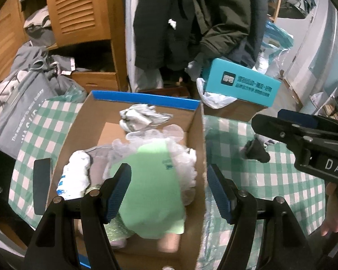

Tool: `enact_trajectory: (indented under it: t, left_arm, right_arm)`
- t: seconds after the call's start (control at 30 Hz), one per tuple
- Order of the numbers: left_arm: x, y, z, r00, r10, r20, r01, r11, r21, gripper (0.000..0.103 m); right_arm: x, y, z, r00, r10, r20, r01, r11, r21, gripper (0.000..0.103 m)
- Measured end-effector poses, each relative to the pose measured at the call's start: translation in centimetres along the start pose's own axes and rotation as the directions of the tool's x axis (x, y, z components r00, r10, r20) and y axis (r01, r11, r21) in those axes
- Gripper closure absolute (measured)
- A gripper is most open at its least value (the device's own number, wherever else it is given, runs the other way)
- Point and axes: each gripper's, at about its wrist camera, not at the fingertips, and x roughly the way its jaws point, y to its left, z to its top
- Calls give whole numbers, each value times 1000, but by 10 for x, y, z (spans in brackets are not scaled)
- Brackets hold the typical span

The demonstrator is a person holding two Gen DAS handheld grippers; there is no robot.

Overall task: Organize soft objects
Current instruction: 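Move both tools back toward the dark socks on the table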

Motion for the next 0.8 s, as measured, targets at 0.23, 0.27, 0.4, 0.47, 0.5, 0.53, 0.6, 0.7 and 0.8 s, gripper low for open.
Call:
enact_trajectory:
  t: [0.23,0.27,0.4,0.47,0.5,0.53,0.6,0.7,0.8]
  left_arm:
    - [3,-25,6,1000,-15,-3,15,1000,25,32]
    - [4,-32,7,1000,-18,-3,18,999,34,32]
    - [7,-52,9,1000,-24,-5,24,998,65,32]
    - [10,-63,12,1000,-24,-8,25,996,86,32]
    - [10,-67,12,1000,-24,-10,25,995,94,32]
    - [12,-72,13,1000,-24,-14,25,994,104,32]
    - [16,-82,13,999,-28,-24,30,992,123,32]
    - [24,-95,14,999,-31,-40,36,988,152,32]
    - [35,-109,16,998,-31,-60,41,982,186,30]
  right_arm:
    - [-9,-26,-8,1000,-24,6,24,999,36,35]
    - [-10,-29,-9,1000,-27,6,27,999,41,35]
    - [-14,-46,-15,999,-39,5,39,997,68,35]
    - [-15,-56,-18,999,-50,3,50,996,80,35]
    - [-15,-60,-19,998,-55,0,55,995,86,34]
    - [-16,-65,-21,998,-61,-5,61,994,93,34]
    - [-15,-75,-25,997,-75,-19,77,992,99,34]
    - [-11,-89,-31,993,-111,-48,115,989,95,34]
    - [-9,-104,-36,991,-116,-68,123,985,120,34]
